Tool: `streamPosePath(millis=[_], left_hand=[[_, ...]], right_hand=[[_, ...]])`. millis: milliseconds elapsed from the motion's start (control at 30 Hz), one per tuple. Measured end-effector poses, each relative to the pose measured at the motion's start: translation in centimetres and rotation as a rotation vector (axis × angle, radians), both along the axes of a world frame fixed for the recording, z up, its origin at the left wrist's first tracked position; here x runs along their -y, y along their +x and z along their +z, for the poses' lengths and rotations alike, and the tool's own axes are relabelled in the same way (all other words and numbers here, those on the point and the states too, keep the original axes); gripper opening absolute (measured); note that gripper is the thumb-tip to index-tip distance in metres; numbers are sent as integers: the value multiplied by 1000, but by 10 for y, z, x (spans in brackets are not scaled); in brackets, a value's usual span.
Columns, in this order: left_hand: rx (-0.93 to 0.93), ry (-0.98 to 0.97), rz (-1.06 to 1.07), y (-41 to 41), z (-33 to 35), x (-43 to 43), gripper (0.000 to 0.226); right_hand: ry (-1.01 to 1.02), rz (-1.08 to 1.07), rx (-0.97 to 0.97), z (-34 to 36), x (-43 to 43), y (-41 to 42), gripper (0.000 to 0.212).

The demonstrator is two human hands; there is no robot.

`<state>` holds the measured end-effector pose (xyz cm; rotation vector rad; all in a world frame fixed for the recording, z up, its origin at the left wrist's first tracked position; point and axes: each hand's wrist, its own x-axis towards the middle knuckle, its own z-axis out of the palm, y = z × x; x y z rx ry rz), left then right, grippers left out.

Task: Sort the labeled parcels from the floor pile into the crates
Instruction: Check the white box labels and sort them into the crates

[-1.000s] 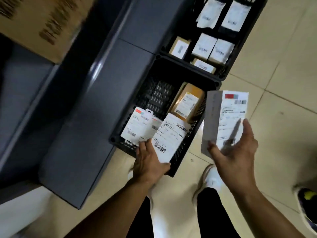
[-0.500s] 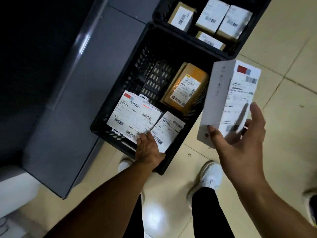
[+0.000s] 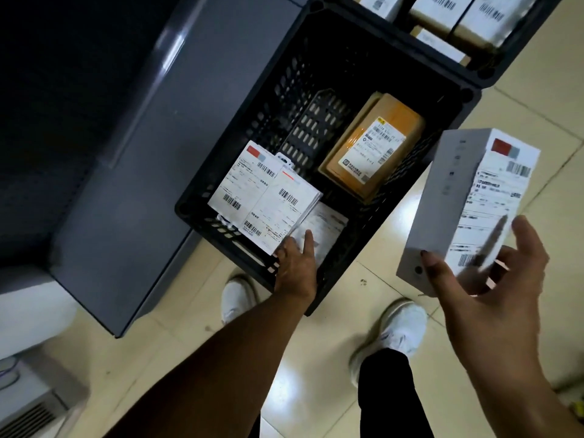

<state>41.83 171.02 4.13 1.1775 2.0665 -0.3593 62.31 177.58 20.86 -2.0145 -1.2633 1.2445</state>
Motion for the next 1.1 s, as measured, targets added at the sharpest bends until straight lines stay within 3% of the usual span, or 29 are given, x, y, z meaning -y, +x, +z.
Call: streamPosePath(millis=[333,433,633,800,1100], left_hand=[[97,27,-18,-12,18,1,75],[117,85,-41,-28,30,1,65],[71,289,-83,-80,59,4,66],[23,376,-169,-118,71,9,67],[85,467,-153,-133,72,6,71]], right_hand=[[28,231,122,0,2,-17,99],[58,500,262,-2,-11,-27,113],[341,1210,683,-21,-84,-59,128],[270,1810,964,-42,-117,-96,114],[149,2169,861,-80,-117,-142,95]])
